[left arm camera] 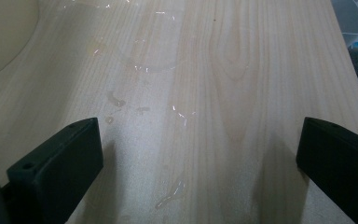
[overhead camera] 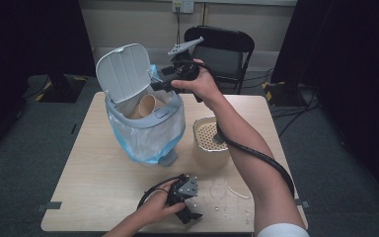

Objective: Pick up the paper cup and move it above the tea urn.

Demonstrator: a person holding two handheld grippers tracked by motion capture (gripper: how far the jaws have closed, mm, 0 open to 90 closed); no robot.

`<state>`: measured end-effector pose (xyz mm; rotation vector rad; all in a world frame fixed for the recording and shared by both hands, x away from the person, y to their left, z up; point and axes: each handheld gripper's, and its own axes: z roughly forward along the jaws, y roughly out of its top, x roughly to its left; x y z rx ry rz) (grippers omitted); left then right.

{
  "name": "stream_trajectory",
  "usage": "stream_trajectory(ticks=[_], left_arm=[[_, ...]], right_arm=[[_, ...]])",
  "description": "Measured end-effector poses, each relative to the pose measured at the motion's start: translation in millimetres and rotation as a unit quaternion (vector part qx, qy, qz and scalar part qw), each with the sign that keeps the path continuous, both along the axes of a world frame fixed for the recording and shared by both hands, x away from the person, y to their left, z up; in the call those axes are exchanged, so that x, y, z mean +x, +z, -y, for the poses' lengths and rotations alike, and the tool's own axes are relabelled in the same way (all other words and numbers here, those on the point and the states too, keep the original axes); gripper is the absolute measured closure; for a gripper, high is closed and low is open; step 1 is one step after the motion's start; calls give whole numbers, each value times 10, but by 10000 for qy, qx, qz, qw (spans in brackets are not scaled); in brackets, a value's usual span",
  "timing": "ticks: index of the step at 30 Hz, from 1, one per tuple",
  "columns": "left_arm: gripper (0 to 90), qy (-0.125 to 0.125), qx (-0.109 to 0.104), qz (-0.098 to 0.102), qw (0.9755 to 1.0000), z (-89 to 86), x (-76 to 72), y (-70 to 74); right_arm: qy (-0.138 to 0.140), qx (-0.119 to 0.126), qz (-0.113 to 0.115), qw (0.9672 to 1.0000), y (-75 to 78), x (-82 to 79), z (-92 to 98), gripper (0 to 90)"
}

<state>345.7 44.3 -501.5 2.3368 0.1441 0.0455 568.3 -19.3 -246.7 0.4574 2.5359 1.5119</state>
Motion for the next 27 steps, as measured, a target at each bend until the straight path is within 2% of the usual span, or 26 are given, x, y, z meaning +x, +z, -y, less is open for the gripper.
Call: stream_trajectory(ticks=[8, 13, 18, 20, 22, 27], left_arm=[[0, 0, 1, 0, 10000, 0, 0, 0], [0, -2, 4, -5, 10000, -1, 0, 0], [0, 1, 2, 0, 10000, 0, 0, 0], [0, 3, 5, 1, 10000, -1, 0, 0], [0, 3, 4, 3, 10000, 0, 0, 0], [0, 5, 11, -2, 10000, -1, 0, 0]], right_arm=[[-25, -45, -38, 10000, -18, 182, -100, 194], [1, -62, -60, 10000, -8, 235, -145, 220], [63, -42, -40, 10000, 78, 202, -146, 269], [130, -40, -4, 9999, 130, 178, -127, 329], [112, -125, 57, 9998, 193, 147, -112, 335], [137, -163, 74, 9997, 327, 93, -107, 368]])
